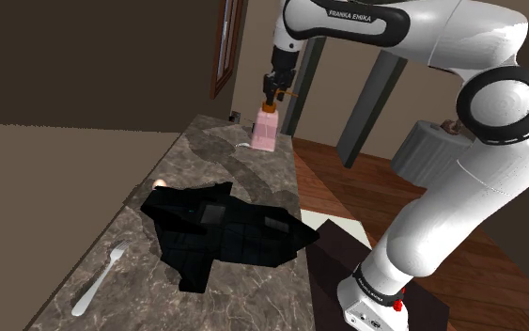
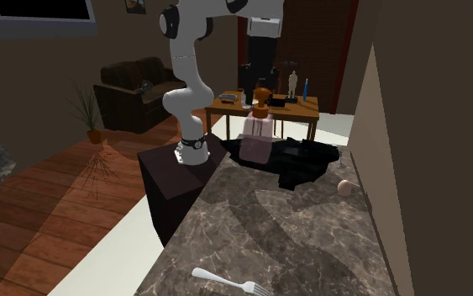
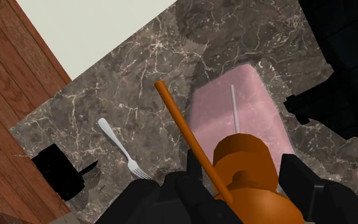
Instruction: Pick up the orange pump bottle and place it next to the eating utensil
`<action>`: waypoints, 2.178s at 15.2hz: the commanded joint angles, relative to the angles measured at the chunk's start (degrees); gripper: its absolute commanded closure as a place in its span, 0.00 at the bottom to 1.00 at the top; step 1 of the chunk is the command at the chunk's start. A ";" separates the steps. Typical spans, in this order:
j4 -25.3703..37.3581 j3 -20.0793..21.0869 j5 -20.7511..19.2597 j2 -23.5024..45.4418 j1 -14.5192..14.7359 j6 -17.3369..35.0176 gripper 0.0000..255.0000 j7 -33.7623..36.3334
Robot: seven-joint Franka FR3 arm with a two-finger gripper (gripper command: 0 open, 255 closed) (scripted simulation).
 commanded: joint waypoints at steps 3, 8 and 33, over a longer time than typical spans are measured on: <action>4.12 0.05 0.02 0.86 0.02 -3.25 1.00 -0.36; 9.53 0.11 0.02 2.12 0.05 -7.38 1.00 -0.82; 14.02 12.57 0.77 -0.88 10.08 -17.83 1.00 20.53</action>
